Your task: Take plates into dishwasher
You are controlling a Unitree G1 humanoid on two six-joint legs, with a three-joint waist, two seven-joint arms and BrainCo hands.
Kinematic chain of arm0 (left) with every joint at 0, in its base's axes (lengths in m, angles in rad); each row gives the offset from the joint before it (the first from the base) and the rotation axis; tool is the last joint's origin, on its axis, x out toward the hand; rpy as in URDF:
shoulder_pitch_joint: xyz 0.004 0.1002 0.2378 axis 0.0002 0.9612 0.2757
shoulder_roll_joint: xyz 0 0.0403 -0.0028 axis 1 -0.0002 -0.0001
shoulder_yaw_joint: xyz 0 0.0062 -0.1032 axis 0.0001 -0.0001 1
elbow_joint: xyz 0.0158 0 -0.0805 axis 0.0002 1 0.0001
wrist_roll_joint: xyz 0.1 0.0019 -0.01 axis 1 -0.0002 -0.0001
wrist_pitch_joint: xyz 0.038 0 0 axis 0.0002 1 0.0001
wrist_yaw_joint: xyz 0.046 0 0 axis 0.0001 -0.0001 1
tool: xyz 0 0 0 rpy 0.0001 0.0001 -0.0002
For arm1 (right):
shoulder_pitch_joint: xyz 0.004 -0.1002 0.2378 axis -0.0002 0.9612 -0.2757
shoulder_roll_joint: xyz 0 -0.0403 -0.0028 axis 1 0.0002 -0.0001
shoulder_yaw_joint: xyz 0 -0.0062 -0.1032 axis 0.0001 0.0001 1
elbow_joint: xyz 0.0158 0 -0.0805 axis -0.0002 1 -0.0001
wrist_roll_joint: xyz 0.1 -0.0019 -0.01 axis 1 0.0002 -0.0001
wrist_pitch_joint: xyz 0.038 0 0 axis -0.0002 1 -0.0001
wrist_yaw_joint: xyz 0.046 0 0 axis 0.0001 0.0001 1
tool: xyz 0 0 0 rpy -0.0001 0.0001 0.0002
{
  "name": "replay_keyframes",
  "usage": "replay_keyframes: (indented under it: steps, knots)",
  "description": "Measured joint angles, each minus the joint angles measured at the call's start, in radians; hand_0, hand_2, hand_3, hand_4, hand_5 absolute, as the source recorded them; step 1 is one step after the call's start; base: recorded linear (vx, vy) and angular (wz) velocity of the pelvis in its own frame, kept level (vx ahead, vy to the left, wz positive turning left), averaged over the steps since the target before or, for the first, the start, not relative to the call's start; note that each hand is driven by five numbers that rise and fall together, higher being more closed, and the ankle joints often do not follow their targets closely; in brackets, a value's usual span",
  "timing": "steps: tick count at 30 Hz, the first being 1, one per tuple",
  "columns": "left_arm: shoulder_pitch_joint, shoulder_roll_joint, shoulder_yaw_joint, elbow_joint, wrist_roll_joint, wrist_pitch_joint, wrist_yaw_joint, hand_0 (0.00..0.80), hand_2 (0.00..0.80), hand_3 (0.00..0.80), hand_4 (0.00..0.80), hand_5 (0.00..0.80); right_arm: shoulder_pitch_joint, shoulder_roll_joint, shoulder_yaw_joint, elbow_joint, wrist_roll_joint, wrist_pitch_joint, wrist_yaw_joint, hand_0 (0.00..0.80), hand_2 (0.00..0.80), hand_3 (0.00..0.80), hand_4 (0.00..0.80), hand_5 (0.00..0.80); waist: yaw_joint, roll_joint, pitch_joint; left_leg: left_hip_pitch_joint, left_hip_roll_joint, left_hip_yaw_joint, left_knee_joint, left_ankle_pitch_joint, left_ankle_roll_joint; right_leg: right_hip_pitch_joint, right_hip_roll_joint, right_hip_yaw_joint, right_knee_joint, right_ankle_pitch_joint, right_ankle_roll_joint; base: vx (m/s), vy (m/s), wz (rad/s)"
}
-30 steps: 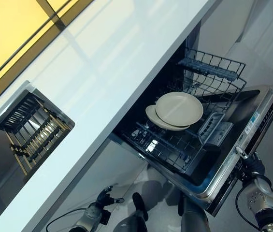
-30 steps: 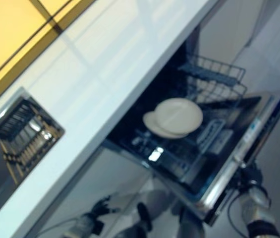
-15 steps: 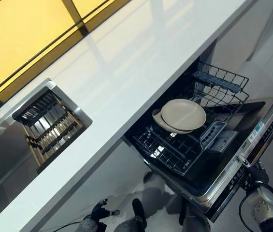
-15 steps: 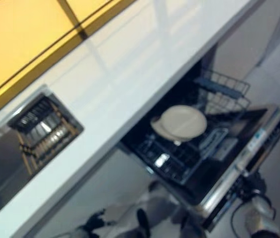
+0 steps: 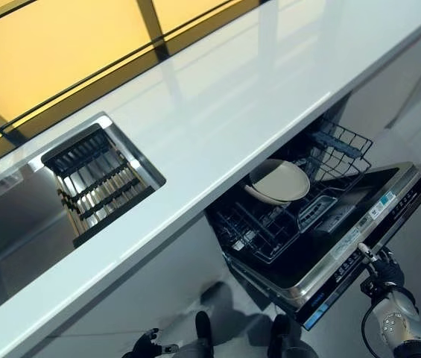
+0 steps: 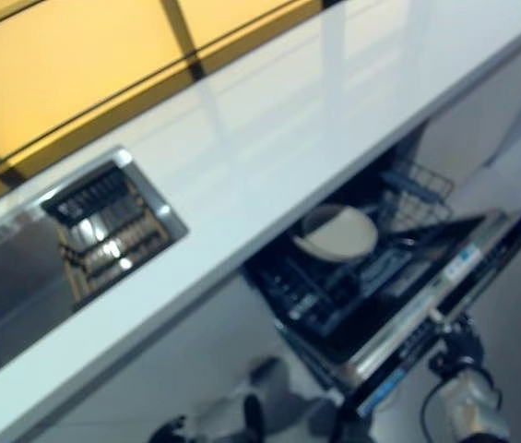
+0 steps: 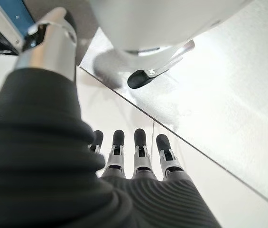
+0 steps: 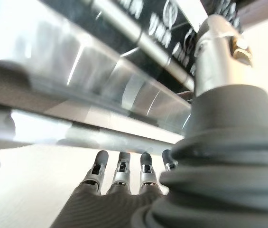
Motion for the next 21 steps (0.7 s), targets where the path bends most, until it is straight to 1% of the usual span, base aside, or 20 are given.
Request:
replay_keyframes:
  steps: [1,2,3,4,5,6,7,8,9,10,11,12,13,14,15,16,17,18,21]
  knots:
    - [0.003,0.000,0.000,0.001,0.002,0.003,0.000,0.000,0.000,0.000,0.000,0.000,0.000,0.001,0.001,-0.013,-0.001,-0.001,0.000,0.000,0.000,0.000,0.000,0.000,0.011,0.000,-0.002,0.002,0.003,-0.001,0.007,-0.001,0.000,0.010,-0.005,-0.018,0.000,0.000,0.001,0.088,-0.043,0.08]
    - [0.004,0.000,0.001,0.003,0.004,0.009,0.000,0.000,0.000,0.000,0.000,0.000,-0.001,0.000,0.004,-0.021,-0.002,-0.002,0.000,0.000,0.000,0.000,0.000,0.000,0.021,0.001,-0.012,-0.001,0.003,-0.001,0.005,-0.002,-0.002,0.013,-0.003,-0.023,-0.010,0.004,0.008,0.097,-0.039,0.06]
    - [0.008,-0.001,0.002,0.005,0.012,0.010,0.000,0.000,0.000,0.000,0.000,0.000,-0.007,-0.004,0.016,-0.022,-0.010,-0.002,0.001,0.000,0.000,0.000,0.000,0.000,0.042,0.011,-0.030,-0.016,0.025,-0.009,0.003,-0.007,-0.001,0.009,0.015,-0.019,-0.014,0.006,0.036,0.092,-0.032,0.07]
    - [0.008,0.006,0.004,0.003,0.017,0.010,-0.001,0.000,0.000,0.000,0.000,0.000,-0.011,0.001,0.019,-0.022,-0.016,-0.003,0.001,0.000,0.000,0.000,0.000,0.000,0.046,0.007,-0.034,-0.027,0.026,-0.006,0.014,-0.007,-0.002,0.008,0.016,-0.001,0.016,-0.017,0.044,0.093,-0.026,0.23]
    - [0.005,0.011,0.027,0.000,0.019,0.013,0.000,0.000,0.000,0.000,0.000,0.000,-0.016,0.009,0.023,-0.022,-0.028,-0.003,0.002,0.000,0.000,0.000,0.000,0.000,0.059,-0.008,-0.040,-0.031,0.011,-0.002,0.016,-0.010,-0.006,0.020,0.006,-0.002,0.009,-0.025,0.006,0.086,-0.020,0.42]
    - [0.006,0.012,0.033,0.002,0.019,0.018,-0.001,0.000,0.000,0.000,0.000,0.000,-0.028,0.013,0.028,-0.022,-0.031,-0.002,0.003,0.000,0.000,0.000,0.000,0.000,0.057,-0.023,-0.046,-0.031,-0.008,0.014,0.035,-0.010,-0.008,0.034,-0.021,-0.031,-0.002,-0.023,0.004,0.110,-0.016,0.47]
    - [0.013,0.010,0.033,0.010,0.020,0.022,-0.002,0.000,0.000,0.000,0.000,0.000,-0.038,0.010,0.037,-0.023,-0.040,0.000,0.015,0.000,0.000,0.000,0.000,0.000,0.058,-0.026,-0.050,-0.026,-0.021,0.033,0.077,-0.013,-0.010,0.049,-0.044,-0.052,0.000,-0.020,0.005,0.082,-0.010,0.33]
    - [0.021,0.010,0.033,0.012,0.020,0.025,-0.002,0.000,0.000,0.000,0.000,0.000,-0.044,0.008,0.048,-0.023,-0.040,0.001,0.022,0.000,0.000,0.000,0.000,0.000,0.059,-0.017,-0.060,-0.024,-0.021,0.031,0.083,-0.018,-0.014,0.053,-0.039,-0.055,0.001,-0.019,0.007,0.073,-0.007,0.18]
    - [0.034,0.016,0.034,0.017,0.020,0.031,-0.001,0.000,0.000,0.000,0.000,0.000,-0.064,0.017,0.069,-0.028,-0.049,0.000,0.027,0.000,0.000,0.000,0.000,0.000,0.066,-0.015,-0.069,-0.025,-0.020,0.023,0.084,-0.015,0.024,0.061,-0.032,-0.049,-0.002,-0.016,0.021,0.036,-0.005,0.13]
    - [0.034,0.021,0.034,0.017,0.021,0.031,-0.001,0.000,0.000,0.000,0.000,0.000,-0.072,0.021,0.075,-0.035,-0.056,0.000,0.029,0.000,0.000,0.000,0.000,0.000,0.071,-0.016,-0.072,-0.028,-0.018,0.023,0.081,-0.016,0.026,0.058,-0.027,-0.032,0.014,-0.020,0.032,0.064,-0.013,0.32]
    - [0.032,0.036,0.034,0.011,0.021,0.031,-0.002,0.000,0.000,0.000,0.000,0.000,-0.080,0.031,0.076,-0.044,-0.069,-0.002,0.037,0.000,0.000,0.000,0.000,0.000,0.083,-0.036,-0.080,-0.036,-0.030,0.028,0.081,-0.016,0.026,0.066,-0.029,0.030,0.041,-0.056,0.021,0.055,-0.014,0.37]
    - [0.034,0.038,0.034,0.007,0.022,0.031,-0.002,0.000,0.000,0.000,0.000,0.000,-0.097,0.034,0.076,-0.043,-0.070,0.003,0.037,0.000,0.000,0.000,0.000,0.000,0.090,-0.039,-0.082,-0.035,-0.033,0.027,0.073,-0.016,0.026,0.067,-0.028,0.029,0.036,-0.061,0.021,0.071,-0.016,0.44]
    - [0.038,0.041,0.035,0.002,0.022,0.032,-0.003,0.000,0.000,0.000,0.000,0.000,-0.130,0.042,0.093,-0.043,-0.078,0.014,0.050,0.000,0.000,0.000,0.000,0.000,0.099,-0.040,-0.083,-0.030,-0.037,0.026,0.059,-0.015,0.026,0.076,-0.030,0.018,0.027,-0.061,0.022,0.070,-0.003,0.35]
    - [0.046,0.041,0.035,0.003,0.022,0.034,-0.007,0.000,0.000,0.000,0.000,0.000,-0.148,0.047,0.128,-0.044,-0.079,0.020,0.078,0.000,0.000,0.000,0.000,0.000,0.108,-0.041,-0.083,-0.029,-0.038,0.027,0.060,-0.014,0.026,0.085,-0.035,0.005,0.027,-0.063,0.023,0.055,0.001,0.30]
    - [0.048,0.041,0.035,0.003,0.022,0.034,-0.010,0.000,0.000,0.000,0.000,0.000,-0.156,0.049,0.145,-0.044,-0.083,0.024,0.086,0.000,0.000,0.000,0.000,0.000,0.117,-0.042,-0.083,-0.028,-0.039,0.027,0.061,-0.014,0.027,0.088,-0.037,0.001,0.026,-0.064,0.025,0.043,-0.002,0.24]
    - [0.053,0.041,0.035,0.003,0.022,0.035,-0.014,0.000,0.000,0.000,0.000,0.000,-0.167,0.065,0.142,-0.044,-0.086,0.027,0.081,0.000,0.000,0.000,0.000,0.000,0.128,-0.044,-0.083,-0.029,-0.041,0.027,0.064,-0.014,0.027,0.093,-0.041,-0.004,0.025,-0.066,0.028,0.019,-0.012,0.12]
    - [0.066,0.044,0.035,0.003,0.023,0.036,-0.017,0.000,0.000,0.000,0.000,0.000,-0.159,0.082,0.126,-0.042,-0.088,0.023,0.064,0.000,0.000,0.000,0.000,0.000,0.130,-0.052,-0.083,-0.029,-0.044,0.028,0.068,-0.008,0.035,0.096,-0.045,-0.004,0.026,-0.067,0.034,0.000,0.000,0.00]
    - [0.074,0.046,0.035,0.007,0.026,0.039,-0.019,0.000,0.000,0.000,0.000,0.000,-0.158,0.082,0.130,-0.042,-0.099,0.029,0.065,0.000,0.000,0.000,0.000,0.000,0.130,-0.058,-0.084,-0.029,-0.047,0.028,0.072,0.003,0.052,0.096,-0.046,-0.001,0.024,-0.065,0.040,0.010,-0.016,-0.09]
    - [0.065,0.052,0.040,0.008,0.041,0.036,-0.020,0.000,0.000,0.000,0.000,0.000,-0.158,0.076,0.131,-0.035,-0.117,0.039,0.065,0.000,0.000,0.000,0.000,0.000,0.129,-0.076,-0.086,-0.030,-0.056,0.028,0.059,0.002,0.052,0.105,-0.048,-0.003,-0.004,-0.048,0.052,-0.010,-0.031,-0.02]
